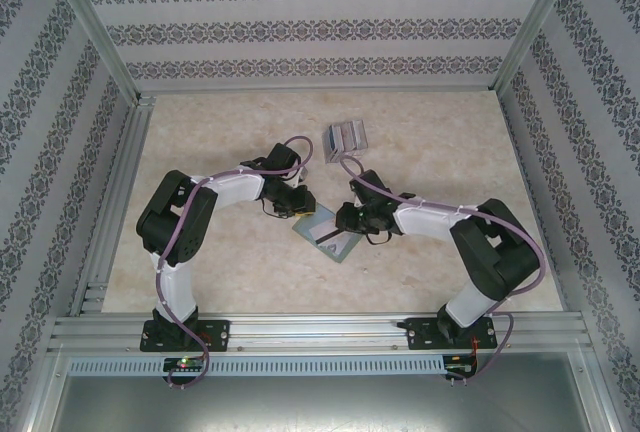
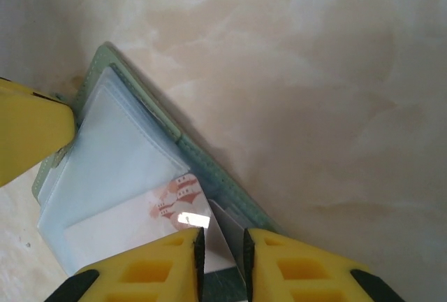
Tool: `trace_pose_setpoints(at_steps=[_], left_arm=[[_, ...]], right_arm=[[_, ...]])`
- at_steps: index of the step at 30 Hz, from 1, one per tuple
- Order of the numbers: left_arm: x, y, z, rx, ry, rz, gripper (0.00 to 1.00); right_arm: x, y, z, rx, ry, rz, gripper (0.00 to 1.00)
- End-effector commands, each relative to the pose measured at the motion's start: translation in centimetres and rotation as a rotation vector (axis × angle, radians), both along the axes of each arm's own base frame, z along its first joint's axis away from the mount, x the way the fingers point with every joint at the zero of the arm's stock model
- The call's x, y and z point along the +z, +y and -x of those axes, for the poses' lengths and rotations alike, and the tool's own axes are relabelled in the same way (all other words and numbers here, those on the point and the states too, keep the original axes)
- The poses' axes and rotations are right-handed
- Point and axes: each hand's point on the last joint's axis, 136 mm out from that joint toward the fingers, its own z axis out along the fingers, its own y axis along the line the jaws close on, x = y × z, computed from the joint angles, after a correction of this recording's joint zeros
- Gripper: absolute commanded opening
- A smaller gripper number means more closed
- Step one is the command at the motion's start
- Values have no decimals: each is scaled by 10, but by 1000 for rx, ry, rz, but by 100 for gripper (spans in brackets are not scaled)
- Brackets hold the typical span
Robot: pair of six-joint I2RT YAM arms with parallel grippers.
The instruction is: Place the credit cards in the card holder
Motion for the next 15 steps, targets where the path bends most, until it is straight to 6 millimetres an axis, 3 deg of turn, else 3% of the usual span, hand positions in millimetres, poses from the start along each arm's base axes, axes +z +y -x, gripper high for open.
trace_pose_setpoints(at_steps=[1,15], left_arm=[[-37,19,4,8,21,-106,24],[-38,20,4,6,22,-110,24]], right_arm=[[-7,5,-5,22,10,-4,26],[-5,24,-9,217,42,16,27]])
